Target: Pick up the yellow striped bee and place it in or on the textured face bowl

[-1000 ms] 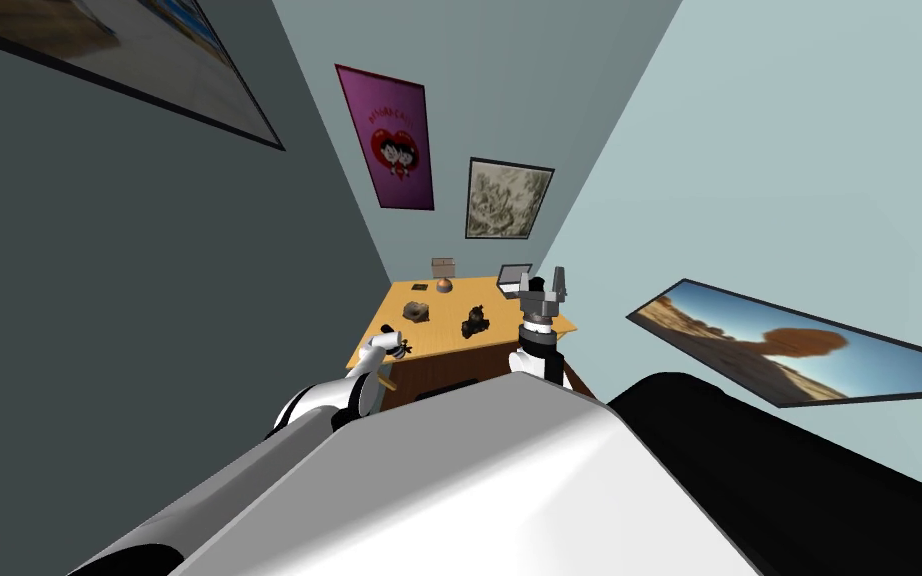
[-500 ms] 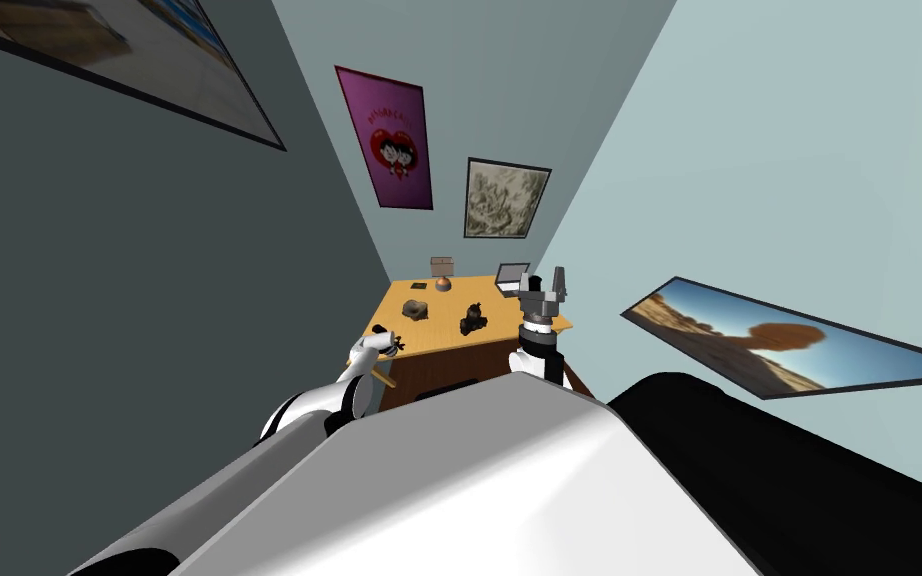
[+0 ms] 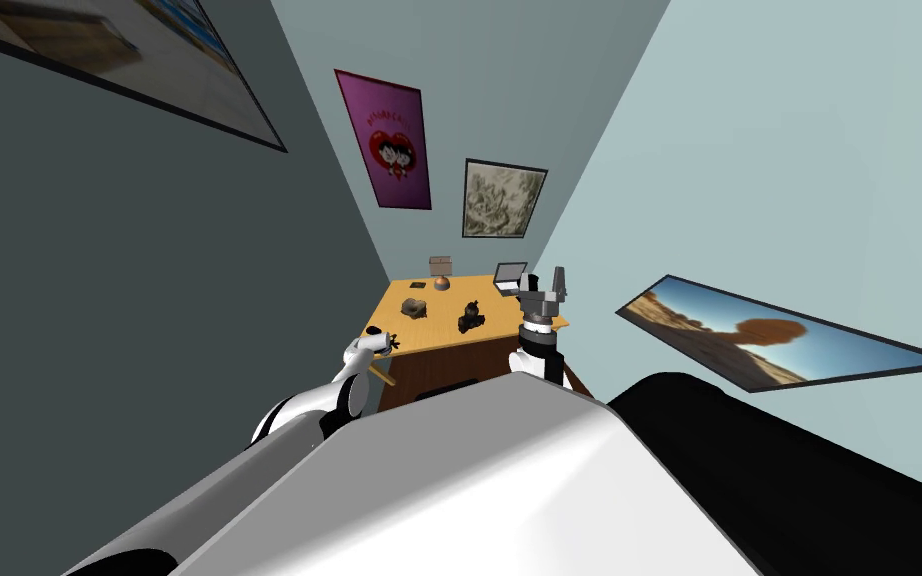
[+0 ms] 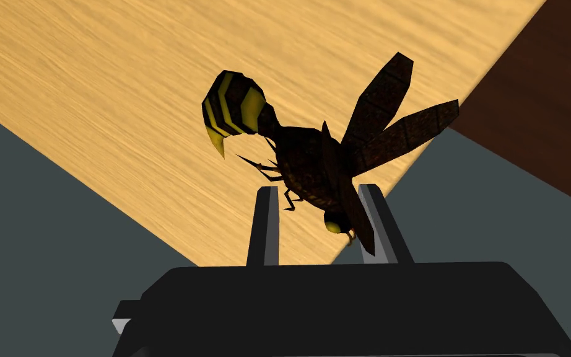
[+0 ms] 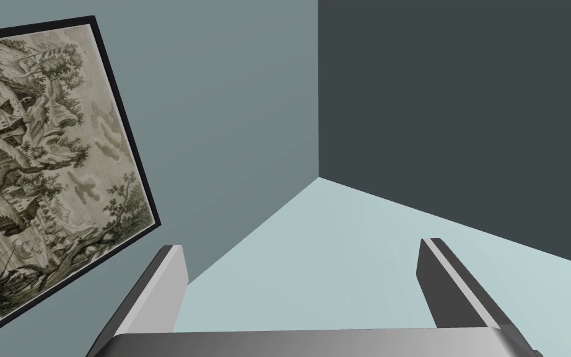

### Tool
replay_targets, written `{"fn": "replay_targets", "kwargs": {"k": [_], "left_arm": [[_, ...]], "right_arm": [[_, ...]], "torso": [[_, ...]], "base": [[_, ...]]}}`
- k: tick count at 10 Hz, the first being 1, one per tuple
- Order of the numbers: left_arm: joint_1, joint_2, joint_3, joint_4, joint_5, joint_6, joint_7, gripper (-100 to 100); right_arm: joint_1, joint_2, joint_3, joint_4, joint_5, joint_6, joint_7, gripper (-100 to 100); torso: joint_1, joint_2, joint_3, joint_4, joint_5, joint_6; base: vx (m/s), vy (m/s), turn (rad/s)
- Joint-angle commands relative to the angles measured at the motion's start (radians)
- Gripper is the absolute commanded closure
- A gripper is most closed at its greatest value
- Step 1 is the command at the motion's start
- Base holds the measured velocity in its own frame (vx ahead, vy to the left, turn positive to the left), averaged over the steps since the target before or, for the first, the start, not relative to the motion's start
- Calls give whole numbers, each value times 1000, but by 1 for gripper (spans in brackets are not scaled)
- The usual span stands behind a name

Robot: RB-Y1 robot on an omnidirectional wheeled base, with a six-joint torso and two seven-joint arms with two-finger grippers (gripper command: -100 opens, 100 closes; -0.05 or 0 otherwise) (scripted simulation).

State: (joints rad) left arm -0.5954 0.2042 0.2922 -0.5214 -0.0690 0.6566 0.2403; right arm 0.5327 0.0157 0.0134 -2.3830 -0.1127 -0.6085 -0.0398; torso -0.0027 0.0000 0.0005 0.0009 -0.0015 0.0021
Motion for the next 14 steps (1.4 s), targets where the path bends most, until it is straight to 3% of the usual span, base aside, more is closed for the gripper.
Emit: {"fn": "replay_targets", "kwargs": {"k": [1,3,4,5,6,7,10,11,12,13,14], "left_arm": [[5,7,25,-5,-20,-44,-50,100],[5,7,25,-5,-20,-44,-70,100],[6,13,47,-2,-37,-85,-116,100],[6,13,47,-2,-37,-85,-125,100],[8,17,68,0,-54,-127,-162,100],[8,17,68,0,-54,-127,-182,100],[12,22,110,3,-85,-211,-271,100],[12,22,110,3,-85,-212,-299,100],[14,22,130,3,-100,-254,-324,100],[14,22,130,3,-100,-254,-348,100],[17,21,149,4,-114,-295,-381,100]], "right_arm": [[0,0,0,0,0,0,0,0],[0,0,0,0,0,0,0,0],[0,0,0,0,0,0,0,0],[0,0,0,0,0,0,0,0],[0,0,0,0,0,0,0,0],[0,0,0,0,0,0,0,0],[0,0,0,0,0,0,0,0],[0,0,0,0,0,0,0,0],[0,0,0,0,0,0,0,0],[0,0,0,0,0,0,0,0],[0,0,0,0,0,0,0,0]], "torso": [[0,0,0,0,0,0],[0,0,0,0,0,1],[0,-1,0,0,0,0],[0,-1,-1,0,0,0],[0,-1,0,0,0,0],[-2,0,0,0,-1,0],[-2,-1,-1,0,-1,1],[-3,-1,0,0,-1,1],[-2,-1,-1,0,-2,1],[-3,-2,-1,0,-2,1],[-3,-2,-1,0,-2,1]], "base": [[-48,-23,-22],[-22,-12,-2],[-18,-15,-21],[-25,-16,-8],[-35,-31,-23],[-26,-25,1],[-18,-26,-16],[-18,-24,-8],[-9,-32,-20],[-7,-30,-10],[-5,-30,-13]]}}
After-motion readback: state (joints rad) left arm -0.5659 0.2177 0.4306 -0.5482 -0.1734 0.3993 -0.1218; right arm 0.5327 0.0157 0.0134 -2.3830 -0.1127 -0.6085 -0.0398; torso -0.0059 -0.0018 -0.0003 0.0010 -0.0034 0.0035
